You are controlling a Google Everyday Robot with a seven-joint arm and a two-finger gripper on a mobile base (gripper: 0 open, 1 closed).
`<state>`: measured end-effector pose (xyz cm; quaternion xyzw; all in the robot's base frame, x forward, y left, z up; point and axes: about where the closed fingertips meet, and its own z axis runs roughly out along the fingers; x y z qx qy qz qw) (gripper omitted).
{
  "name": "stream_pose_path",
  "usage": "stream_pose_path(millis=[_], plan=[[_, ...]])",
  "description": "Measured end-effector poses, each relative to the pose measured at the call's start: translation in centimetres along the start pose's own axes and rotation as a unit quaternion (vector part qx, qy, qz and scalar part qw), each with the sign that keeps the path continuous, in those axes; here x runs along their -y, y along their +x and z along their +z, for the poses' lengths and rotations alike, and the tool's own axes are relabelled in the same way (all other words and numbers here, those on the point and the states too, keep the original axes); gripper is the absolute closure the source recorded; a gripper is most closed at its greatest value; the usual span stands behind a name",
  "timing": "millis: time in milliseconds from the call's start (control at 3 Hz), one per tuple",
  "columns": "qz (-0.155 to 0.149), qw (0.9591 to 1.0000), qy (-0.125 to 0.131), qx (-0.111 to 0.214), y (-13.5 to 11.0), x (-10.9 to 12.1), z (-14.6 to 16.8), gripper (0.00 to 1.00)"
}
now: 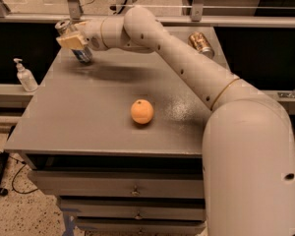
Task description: Pick redbull can
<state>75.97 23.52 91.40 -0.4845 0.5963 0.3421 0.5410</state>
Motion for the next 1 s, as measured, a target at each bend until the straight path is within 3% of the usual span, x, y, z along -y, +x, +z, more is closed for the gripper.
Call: stream_pose_path(millis=[333, 667, 1000], plan=[[-0.013, 0.9996, 0.016, 0.020, -2.3, 1.6, -2.5, 0.88], [-0.031, 0.9964, 0.050, 0.060, -6.2, 3.6, -6.4, 1.00], [-0.033, 0.9959, 0.054, 0.064, -6.5, 3.8, -6.9, 1.00]])
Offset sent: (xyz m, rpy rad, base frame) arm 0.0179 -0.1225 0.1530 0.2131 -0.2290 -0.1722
